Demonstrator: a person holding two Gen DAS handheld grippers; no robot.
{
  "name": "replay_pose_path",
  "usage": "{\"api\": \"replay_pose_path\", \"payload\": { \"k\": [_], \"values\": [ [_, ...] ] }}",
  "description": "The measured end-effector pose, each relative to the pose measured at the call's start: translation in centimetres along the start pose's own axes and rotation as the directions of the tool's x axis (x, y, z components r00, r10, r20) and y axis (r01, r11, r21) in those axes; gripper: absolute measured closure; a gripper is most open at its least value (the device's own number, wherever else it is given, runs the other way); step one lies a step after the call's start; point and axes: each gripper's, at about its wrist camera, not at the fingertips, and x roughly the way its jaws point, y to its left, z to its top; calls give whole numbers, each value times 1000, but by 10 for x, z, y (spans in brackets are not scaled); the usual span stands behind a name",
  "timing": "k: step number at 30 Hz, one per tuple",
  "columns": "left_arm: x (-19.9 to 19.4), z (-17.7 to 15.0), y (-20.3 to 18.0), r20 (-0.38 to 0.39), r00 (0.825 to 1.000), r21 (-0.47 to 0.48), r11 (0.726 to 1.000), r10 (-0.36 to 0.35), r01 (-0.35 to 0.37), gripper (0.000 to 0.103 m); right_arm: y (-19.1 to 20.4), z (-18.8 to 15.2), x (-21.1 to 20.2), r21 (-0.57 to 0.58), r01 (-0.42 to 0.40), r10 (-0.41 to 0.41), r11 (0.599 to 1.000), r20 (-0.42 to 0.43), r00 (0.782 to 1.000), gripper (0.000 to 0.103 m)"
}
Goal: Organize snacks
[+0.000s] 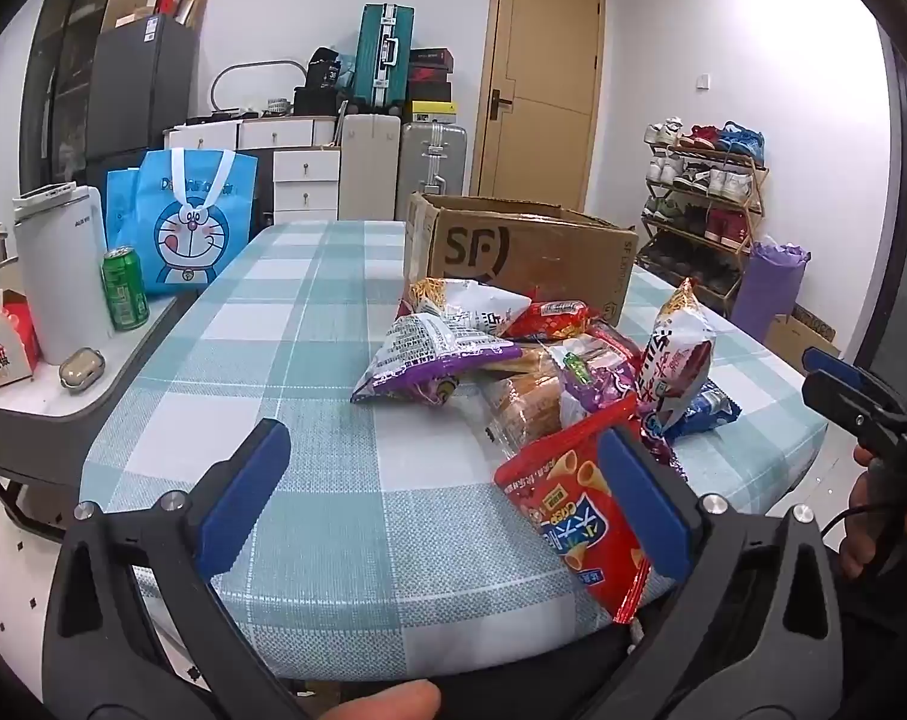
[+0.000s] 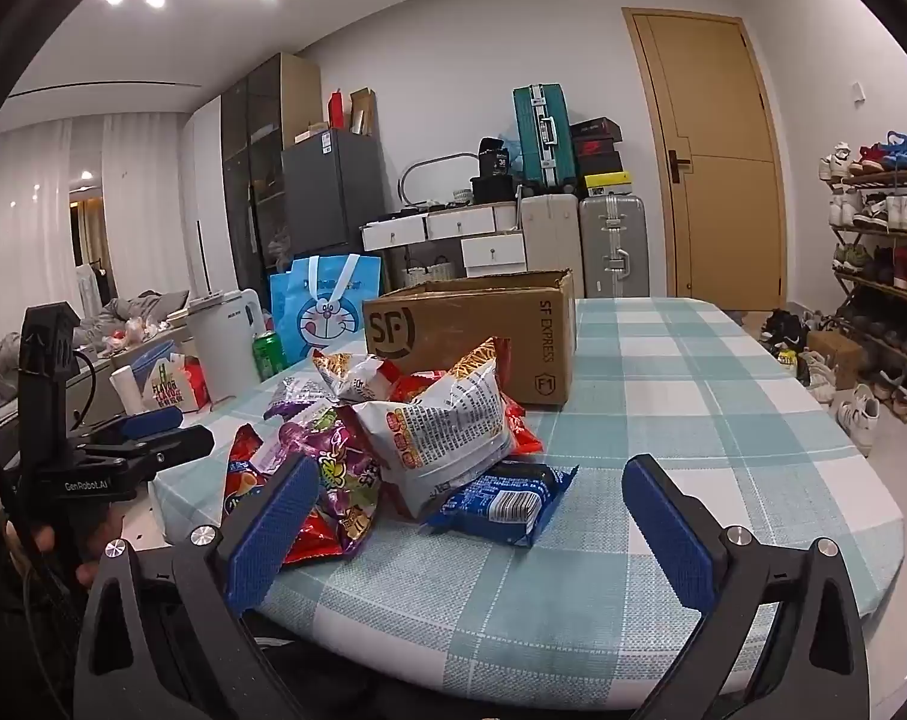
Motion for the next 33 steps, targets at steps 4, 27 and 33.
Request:
{"api": "replay_pose_path", "payload": {
  "k": [4,27,33],
  "values": [
    [0,0,1,10,1000,-6,1000,0,1,0,0,0,2,9,-11,11,1000,-19,1000,0],
    [-1,0,1,18,1000,-7,1000,-1,1,0,6,-3,2,-20,-20,19,1000,-16,1000,0],
    [-1,0,1,19,1000,-7,1000,-2,2,0,7,-3,2,-19,-19,18,1000,-15,1000,0]
  ]
}}
